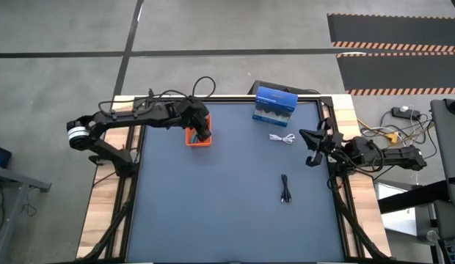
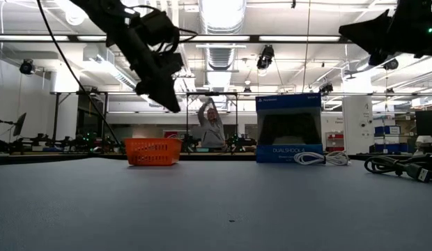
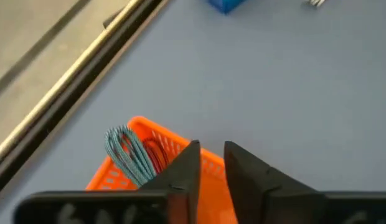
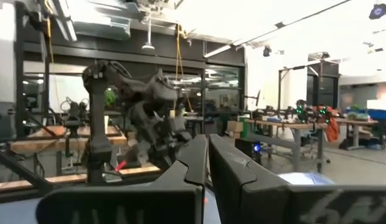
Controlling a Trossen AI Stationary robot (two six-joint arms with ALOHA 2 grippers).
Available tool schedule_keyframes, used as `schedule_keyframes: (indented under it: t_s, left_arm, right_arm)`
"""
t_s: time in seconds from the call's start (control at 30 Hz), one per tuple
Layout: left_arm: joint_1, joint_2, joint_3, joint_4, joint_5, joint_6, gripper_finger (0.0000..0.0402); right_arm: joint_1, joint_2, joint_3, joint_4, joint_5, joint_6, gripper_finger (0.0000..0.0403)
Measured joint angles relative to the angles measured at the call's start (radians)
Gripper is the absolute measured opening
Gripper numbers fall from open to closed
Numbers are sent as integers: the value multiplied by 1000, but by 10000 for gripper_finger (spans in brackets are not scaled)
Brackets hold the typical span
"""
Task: Pick and place USB-C Cables
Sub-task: Put the green charger cable into the orange bin
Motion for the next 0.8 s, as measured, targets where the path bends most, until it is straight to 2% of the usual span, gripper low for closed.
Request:
schedule_keyframes:
  t_s: [0.1,0.17,0.33,0.53,0.8]
  left_arm:
    - [1,0,-35,25,0,0,12]
    - [6,0,-53,46,0,0,4]
    - [16,5,-74,87,0,3,8]
    - [39,5,-83,178,0,7,8]
    - [107,28,-84,221,-18,-76,8]
  right_arm:
    - [0,41,17,15,0,-13,9]
    - [0,79,25,49,0,-37,9]
    - [0,194,62,159,0,-136,9]
    - [0,306,132,183,1,-164,9]
    - [0,371,181,181,8,-196,9]
